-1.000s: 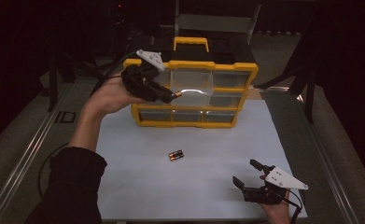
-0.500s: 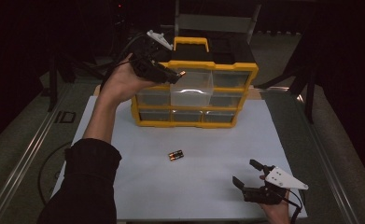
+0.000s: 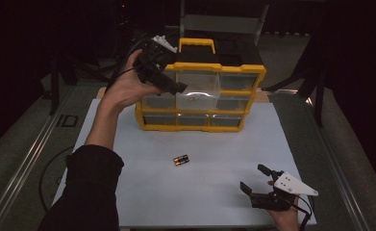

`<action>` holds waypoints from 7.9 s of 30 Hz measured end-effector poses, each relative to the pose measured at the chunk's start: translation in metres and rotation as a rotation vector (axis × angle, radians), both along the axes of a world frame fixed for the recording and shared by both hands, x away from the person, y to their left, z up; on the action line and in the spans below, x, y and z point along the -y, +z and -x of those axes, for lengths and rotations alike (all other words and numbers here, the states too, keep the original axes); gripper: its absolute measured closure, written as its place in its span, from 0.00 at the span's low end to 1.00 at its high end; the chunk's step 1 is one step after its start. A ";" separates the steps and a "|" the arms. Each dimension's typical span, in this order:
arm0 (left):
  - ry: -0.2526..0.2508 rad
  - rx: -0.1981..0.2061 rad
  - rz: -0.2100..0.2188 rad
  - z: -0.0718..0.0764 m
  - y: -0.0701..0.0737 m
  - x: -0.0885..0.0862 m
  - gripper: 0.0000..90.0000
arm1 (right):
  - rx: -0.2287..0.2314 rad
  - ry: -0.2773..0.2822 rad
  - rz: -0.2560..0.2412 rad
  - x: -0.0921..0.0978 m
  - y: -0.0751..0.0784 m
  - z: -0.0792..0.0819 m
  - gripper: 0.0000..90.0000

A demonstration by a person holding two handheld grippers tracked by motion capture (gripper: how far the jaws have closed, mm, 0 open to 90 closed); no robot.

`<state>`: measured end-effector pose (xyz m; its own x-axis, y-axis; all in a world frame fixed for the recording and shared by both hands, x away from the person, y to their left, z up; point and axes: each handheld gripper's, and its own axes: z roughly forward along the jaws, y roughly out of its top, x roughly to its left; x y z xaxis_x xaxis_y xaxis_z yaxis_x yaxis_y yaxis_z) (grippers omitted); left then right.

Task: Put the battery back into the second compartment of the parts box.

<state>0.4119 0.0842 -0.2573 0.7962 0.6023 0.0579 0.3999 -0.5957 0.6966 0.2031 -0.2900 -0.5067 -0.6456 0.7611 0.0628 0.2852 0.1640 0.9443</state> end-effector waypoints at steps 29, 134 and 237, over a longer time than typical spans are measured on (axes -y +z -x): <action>-0.047 -0.059 0.010 0.025 -0.098 -0.021 0.01 | 0.007 0.006 0.004 0.000 0.000 0.001 0.10; -0.215 -0.226 -0.059 0.045 -0.238 0.002 0.86 | 0.000 0.018 0.016 -0.003 -0.001 -0.002 0.10; -0.128 -0.018 0.043 0.006 0.008 0.005 0.86 | -0.008 0.013 0.001 -0.001 -0.002 -0.002 0.10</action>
<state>0.4061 0.0796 -0.2494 0.8676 0.4969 0.0191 0.3350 -0.6123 0.7162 0.2053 -0.2891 -0.5084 -0.6552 0.7524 0.0675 0.2904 0.1684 0.9420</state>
